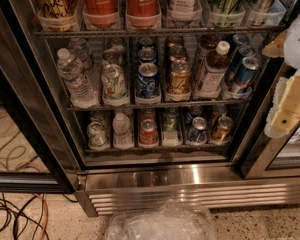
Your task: Pick orange can from bottom shelf of fridge
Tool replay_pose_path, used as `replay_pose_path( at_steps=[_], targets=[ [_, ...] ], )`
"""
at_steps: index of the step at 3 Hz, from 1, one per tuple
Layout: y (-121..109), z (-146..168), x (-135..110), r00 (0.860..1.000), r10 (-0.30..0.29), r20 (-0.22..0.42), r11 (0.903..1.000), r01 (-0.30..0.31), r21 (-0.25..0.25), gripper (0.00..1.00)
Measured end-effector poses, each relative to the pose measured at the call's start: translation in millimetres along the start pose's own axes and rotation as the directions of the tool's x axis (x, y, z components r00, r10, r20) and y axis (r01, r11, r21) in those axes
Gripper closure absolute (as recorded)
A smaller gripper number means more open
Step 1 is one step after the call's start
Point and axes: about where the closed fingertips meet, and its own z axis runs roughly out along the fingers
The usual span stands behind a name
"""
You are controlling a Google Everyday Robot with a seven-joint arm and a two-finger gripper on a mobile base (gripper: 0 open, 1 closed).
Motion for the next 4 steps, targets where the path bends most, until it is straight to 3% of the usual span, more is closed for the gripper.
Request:
replay_pose_path(
  at_steps=[1, 2, 3, 4],
  targets=[
    [0.0, 0.0, 0.0, 1.0, 0.0, 0.0, 1.0, 0.0, 0.0, 0.0],
    [3.6, 13.6, -4.6, 0.999, 0.044, 0.032, 0.999, -0.044, 0.011, 0.0],
    [29.9, 45.5, -13.5, 0.977, 0.175, 0.125, 0.9846, -0.174, -0.013, 0.0],
    [62.7, 90.2, -20.9, 0.922, 0.329, 0.204, 0.9444, -0.322, -0.066, 0.0]
  ],
)
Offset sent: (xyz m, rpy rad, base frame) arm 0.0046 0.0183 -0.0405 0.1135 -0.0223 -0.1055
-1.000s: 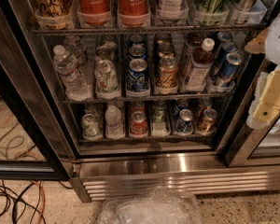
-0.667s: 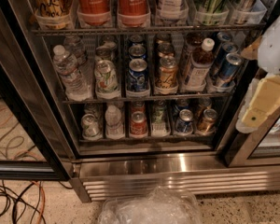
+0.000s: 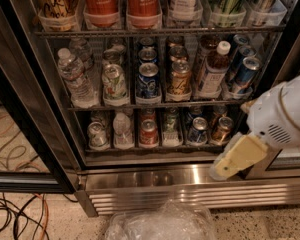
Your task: Pick orange can from bottom shelf of fridge
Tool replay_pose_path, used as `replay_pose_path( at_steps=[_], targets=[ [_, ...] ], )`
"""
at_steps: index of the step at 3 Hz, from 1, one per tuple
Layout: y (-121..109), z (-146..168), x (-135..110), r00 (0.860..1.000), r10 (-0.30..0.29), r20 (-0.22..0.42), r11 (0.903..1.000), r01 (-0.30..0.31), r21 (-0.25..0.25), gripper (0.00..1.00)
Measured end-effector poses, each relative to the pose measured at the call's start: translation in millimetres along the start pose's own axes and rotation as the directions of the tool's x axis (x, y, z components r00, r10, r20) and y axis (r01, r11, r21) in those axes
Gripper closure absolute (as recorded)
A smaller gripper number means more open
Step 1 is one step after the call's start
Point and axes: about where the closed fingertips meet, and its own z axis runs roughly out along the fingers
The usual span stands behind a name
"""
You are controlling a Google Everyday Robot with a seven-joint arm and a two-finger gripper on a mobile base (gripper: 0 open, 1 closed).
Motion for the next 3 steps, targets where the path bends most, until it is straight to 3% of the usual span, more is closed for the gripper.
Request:
replay_pose_path(
  at_steps=[1, 2, 3],
  targets=[
    [19.3, 42.1, 7.4, 0.99, 0.119, 0.079, 0.9929, -0.119, -0.011, 0.0],
    [7.5, 45.9, 0.1, 0.985, 0.125, 0.123, 0.9908, -0.13, 0.038, 0.0],
    [7.5, 45.8, 0.0, 0.984, 0.125, 0.123, 0.9908, -0.13, 0.038, 0.0]
  ],
)
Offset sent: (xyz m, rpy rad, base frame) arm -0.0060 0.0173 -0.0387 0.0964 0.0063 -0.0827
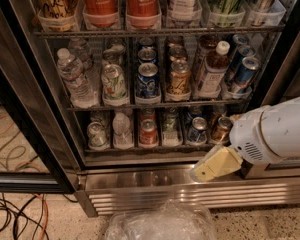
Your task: Pick orange can from bottom shelf of fridge
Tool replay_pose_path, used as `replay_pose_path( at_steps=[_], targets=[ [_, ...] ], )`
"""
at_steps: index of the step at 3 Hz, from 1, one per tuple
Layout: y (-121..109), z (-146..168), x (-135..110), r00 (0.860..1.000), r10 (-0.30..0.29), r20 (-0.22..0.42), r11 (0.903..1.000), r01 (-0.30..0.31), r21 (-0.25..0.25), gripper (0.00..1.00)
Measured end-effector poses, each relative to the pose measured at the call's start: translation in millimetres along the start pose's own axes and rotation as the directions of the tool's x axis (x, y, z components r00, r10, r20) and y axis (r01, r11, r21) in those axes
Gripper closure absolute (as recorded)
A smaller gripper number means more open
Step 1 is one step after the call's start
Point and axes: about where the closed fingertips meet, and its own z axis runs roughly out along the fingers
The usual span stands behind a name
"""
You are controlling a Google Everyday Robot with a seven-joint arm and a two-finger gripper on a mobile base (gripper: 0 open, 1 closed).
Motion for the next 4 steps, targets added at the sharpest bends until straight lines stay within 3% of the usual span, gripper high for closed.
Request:
replay_pose_path(
  at_steps=[1, 2, 3, 4],
  targets=[
    [-0.7, 18.6, 4.8, 0.998, 0.062, 0.023, 0.998, -0.062, 0.007, 0.0],
    [-10.1, 46.3, 24.9, 0.979, 0.195, 0.055, 0.9786, -0.198, 0.058, 0.0],
    [-25.5, 64.0, 43.0, 0.946, 0.303, 0.117, 0.9387, -0.317, 0.135, 0.0],
    [-41.9, 82.8, 56.9, 0.912, 0.362, 0.192, 0.8982, -0.396, 0.19, 0.0]
  ],
)
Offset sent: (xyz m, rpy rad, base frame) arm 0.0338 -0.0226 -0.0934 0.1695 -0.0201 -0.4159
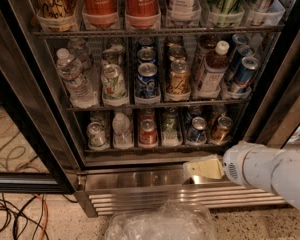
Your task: Pick orange can from bottom shelf of fridge
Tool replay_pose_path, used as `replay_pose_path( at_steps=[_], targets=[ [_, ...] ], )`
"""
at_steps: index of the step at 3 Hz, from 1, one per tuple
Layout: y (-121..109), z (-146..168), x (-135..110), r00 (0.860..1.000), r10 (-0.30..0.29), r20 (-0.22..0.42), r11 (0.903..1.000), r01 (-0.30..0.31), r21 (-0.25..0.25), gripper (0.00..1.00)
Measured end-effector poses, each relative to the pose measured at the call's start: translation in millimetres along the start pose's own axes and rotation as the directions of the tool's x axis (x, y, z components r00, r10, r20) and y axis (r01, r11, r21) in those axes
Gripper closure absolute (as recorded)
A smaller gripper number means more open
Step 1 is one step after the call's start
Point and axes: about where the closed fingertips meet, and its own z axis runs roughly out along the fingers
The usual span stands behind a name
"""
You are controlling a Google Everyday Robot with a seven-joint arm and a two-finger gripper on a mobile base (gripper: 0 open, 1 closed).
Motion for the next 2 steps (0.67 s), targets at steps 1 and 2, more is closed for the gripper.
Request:
replay_pose_path(
  at_steps=[1, 2],
  targets=[
    [-10.5, 20.6, -6.3, 0.994, 0.052, 0.101, 0.998, -0.055, 0.031, 0.0],
    [-17.1, 19.5, -18.4, 0.988, 0.048, 0.148, 0.9967, -0.057, 0.057, 0.0]
  ],
)
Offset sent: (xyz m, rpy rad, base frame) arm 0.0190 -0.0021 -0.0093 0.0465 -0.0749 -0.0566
